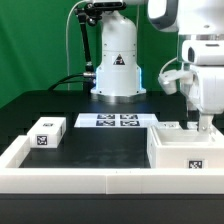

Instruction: Assemble cabinet

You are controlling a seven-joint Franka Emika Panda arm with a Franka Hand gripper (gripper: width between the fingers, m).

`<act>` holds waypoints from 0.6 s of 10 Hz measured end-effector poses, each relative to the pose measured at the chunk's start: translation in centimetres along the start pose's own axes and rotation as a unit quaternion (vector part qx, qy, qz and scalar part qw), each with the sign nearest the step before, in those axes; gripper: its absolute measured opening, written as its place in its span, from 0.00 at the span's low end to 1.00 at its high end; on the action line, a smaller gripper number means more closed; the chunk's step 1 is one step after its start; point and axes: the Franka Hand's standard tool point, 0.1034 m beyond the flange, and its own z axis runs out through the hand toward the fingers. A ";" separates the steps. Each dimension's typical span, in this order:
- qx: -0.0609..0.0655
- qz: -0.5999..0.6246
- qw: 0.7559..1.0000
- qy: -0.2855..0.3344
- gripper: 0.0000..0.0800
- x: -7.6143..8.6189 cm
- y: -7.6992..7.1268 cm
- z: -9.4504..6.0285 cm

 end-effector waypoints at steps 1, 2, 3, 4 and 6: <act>-0.003 0.003 1.000 0.000 1.00 0.3 -0.7 -0.9; -0.006 0.014 1.000 0.001 1.00 0.7 -1.7 -1.5; -0.009 0.025 1.000 0.005 1.00 1.6 -3.8 -2.1; -0.007 0.021 1.000 0.004 1.00 1.4 -3.8 -2.0; -0.005 0.023 1.000 0.004 1.00 1.3 -3.8 -1.8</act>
Offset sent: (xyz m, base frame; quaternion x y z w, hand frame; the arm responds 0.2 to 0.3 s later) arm 0.0000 0.0000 0.0000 0.0000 0.0000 0.0000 1.0000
